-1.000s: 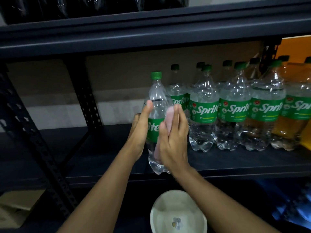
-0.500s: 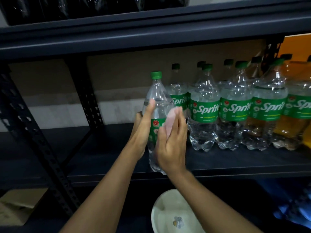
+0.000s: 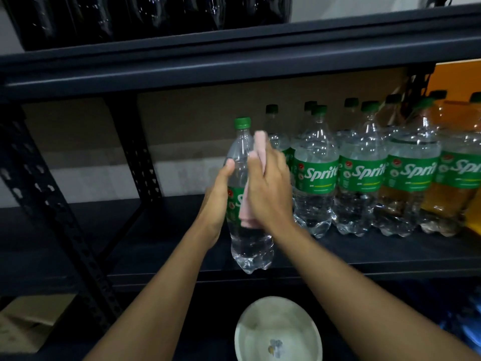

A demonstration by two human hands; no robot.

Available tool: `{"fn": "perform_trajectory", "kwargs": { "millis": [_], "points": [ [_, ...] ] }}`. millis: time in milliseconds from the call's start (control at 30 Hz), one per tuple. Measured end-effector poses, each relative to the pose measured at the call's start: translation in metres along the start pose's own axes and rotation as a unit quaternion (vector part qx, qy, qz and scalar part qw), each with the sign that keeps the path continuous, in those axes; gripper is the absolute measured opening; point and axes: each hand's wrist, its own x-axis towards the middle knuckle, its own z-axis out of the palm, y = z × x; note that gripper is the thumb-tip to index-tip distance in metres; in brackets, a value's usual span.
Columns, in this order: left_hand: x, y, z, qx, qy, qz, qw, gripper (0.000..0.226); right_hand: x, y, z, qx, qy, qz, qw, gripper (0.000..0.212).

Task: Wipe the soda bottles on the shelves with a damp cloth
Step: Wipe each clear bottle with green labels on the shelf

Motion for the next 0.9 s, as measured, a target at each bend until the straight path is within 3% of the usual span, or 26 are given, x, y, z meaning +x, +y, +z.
{"fn": "perform_trajectory", "kwargs": {
  "millis": [133,333,467,567,733,833,900],
  "points": [
    [-0.003,0.002,0.002,-0.044,-0.002,-0.001,0.999,0.065,0.027,-0.013,-0.005,-0.009,-0.032,-0.004,0.999,0.048],
    [0.000,-0.011,0.004,0.002,0.038,0.007,0.999,0.097,-0.041,0.034,0.017,-0.039,0.047,-0.084,0.995,0.064],
    [-0.004,-0.007,0.008,-0.019,0.080,-0.021,0.996,0.086,-0.103,0.076,0.023,-0.087,-0.001,-0.066,0.994,0.071],
    [-0.005,-0.007,0.009,-0.010,0.091,-0.029,0.995,0.090,-0.128,0.093,0.022,-0.104,-0.030,-0.028,0.994,0.070],
    [0.001,-0.014,0.001,-0.005,0.070,-0.003,0.998,0.100,-0.087,0.058,0.014,-0.092,-0.014,-0.046,0.995,0.067],
    [-0.003,-0.019,0.000,-0.007,0.039,0.030,0.999,0.079,-0.038,0.021,0.005,-0.018,-0.009,-0.037,0.999,0.062],
    [-0.007,-0.031,-0.001,-0.017,0.008,0.043,0.999,0.078,-0.012,0.007,0.004,0.017,-0.005,-0.017,1.000,0.057]
  ]
}}
